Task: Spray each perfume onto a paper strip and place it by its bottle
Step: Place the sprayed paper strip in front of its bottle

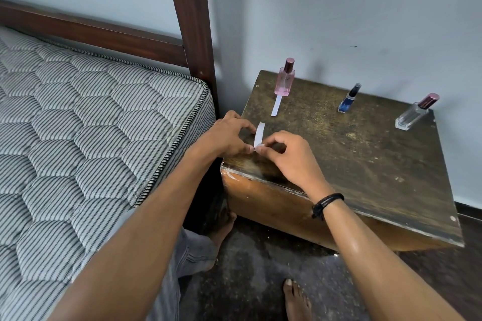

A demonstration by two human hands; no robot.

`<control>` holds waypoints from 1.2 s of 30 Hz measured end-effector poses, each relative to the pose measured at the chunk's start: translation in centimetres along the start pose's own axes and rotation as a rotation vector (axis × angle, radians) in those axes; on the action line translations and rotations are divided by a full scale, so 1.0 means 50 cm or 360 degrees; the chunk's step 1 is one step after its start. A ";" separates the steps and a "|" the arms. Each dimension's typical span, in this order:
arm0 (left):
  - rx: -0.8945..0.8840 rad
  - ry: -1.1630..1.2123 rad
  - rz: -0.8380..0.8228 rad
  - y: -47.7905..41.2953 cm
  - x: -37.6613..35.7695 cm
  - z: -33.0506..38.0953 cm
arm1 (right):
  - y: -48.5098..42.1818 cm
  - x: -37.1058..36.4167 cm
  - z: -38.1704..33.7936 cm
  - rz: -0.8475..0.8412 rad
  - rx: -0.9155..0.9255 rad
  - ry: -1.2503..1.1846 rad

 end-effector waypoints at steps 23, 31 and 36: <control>-0.0012 0.0005 0.0401 -0.016 -0.002 0.021 | 0.015 0.077 0.010 0.0315 -0.0190 -0.0601; 0.0006 -0.0005 0.0346 -0.019 -0.013 0.028 | 0.018 0.113 0.033 0.0492 -0.0264 -0.0650; -0.0008 0.0022 0.0318 -0.024 -0.015 0.026 | 0.019 0.121 0.036 0.0551 -0.0266 -0.0628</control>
Point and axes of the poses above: each hand's wrist, its own y-axis away from the middle knuckle, its own x-axis out of the back of the hand, z = x × y, the point moved 10 cm from there along -y, towards the middle knuckle, and after that the axes turned 4 degrees about -z, right-handed, at the moved point
